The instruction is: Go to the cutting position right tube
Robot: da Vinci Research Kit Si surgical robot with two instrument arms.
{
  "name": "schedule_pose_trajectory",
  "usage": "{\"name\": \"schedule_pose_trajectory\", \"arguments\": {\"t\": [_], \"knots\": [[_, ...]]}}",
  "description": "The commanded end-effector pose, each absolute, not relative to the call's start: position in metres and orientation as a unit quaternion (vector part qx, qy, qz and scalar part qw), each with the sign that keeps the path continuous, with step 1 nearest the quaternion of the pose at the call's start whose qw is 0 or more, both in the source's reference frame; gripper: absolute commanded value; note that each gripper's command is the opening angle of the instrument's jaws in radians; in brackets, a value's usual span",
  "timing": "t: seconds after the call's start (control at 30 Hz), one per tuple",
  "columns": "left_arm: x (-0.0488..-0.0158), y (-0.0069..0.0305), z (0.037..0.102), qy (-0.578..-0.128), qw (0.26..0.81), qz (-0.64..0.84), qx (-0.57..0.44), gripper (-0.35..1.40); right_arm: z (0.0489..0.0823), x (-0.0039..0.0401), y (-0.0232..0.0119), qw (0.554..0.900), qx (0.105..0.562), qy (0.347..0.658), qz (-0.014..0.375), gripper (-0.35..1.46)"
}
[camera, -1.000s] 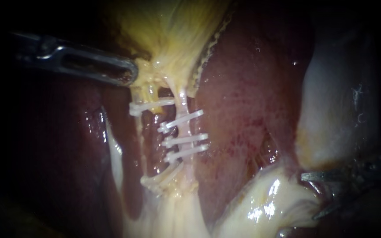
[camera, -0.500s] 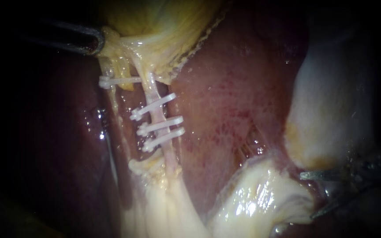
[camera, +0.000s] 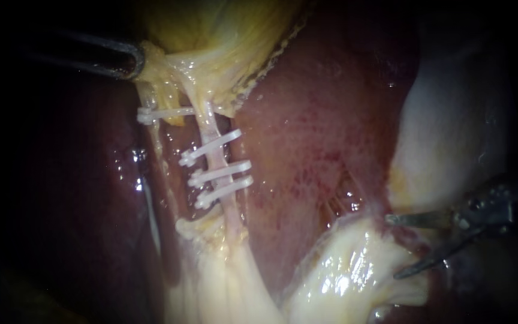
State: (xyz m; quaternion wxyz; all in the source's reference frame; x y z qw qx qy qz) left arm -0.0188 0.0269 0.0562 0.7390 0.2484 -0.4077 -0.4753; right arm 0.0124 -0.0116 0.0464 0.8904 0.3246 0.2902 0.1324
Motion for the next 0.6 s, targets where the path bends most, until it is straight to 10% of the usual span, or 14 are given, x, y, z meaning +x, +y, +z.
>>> {"name": "schedule_pose_trajectory", "arguments": {"t": [0.03, 0.6], "knots": [[-0.0189, 0.0268, 0.0561, -0.408, 0.739, -0.475, 0.249, -0.35, 0.0463, 0.0127, -0.0112, 0.884, 0.330, 0.299, 0.145, 1.40], [-0.0194, 0.0262, 0.0561, -0.408, 0.739, -0.472, 0.253, -0.35, 0.0492, 0.0200, -0.0055, 0.827, 0.397, 0.346, 0.196, 1.37]]}}
